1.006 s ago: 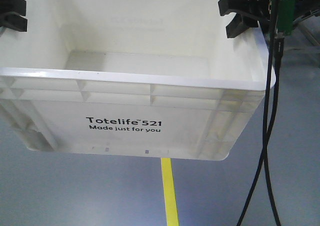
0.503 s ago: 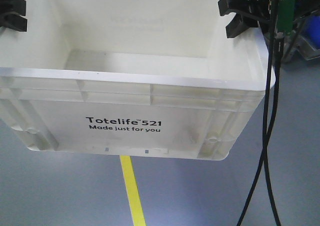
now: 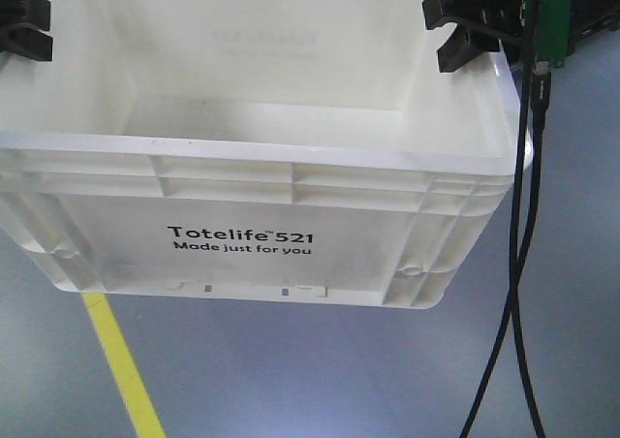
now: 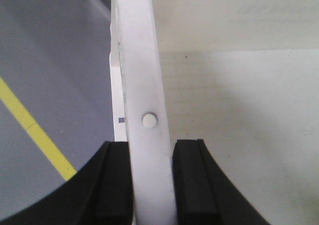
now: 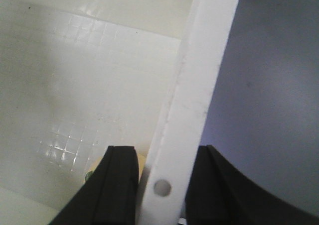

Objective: Place moving items into box and shelve
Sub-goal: 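Keep both grippers clamped on the tote rims while driving toward the blue-bin rack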

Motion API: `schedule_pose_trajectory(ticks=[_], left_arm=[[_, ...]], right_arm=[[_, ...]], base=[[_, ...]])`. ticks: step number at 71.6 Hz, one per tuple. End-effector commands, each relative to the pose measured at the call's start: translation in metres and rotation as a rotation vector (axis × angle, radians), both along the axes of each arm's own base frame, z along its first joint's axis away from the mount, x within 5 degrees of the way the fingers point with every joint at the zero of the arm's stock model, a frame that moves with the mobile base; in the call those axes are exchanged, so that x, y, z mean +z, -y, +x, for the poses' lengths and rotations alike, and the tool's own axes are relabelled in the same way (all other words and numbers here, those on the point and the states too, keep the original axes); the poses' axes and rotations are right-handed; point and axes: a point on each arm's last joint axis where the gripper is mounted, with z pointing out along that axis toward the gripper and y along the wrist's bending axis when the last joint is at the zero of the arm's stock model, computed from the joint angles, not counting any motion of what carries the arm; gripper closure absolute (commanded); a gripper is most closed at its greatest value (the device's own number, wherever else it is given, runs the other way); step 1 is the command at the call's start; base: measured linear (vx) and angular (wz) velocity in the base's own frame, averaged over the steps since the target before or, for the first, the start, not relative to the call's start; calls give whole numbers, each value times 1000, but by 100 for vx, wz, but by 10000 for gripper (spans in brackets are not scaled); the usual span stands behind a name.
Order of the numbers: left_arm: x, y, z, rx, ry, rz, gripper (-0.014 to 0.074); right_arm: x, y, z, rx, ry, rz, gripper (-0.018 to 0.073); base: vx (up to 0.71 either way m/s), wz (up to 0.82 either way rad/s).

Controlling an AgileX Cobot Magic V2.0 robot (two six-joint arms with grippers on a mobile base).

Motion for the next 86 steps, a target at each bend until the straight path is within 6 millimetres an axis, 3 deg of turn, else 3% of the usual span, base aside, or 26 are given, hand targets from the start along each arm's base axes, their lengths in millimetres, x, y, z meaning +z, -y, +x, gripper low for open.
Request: schedule_pose_trajectory(ticks=[1, 41, 86], left_arm=[[35, 4, -8, 2, 208, -88, 613], [35, 4, -7, 2, 207, -88, 613], [35, 4, -8, 2, 208, -88, 613]], right_arm=[[37, -2, -13, 42, 183, 112, 571], [37, -2, -13, 41, 181, 112, 571], [38, -2, -14, 42, 181, 111, 571]], base=[[28, -70], [27, -64], [36, -17]])
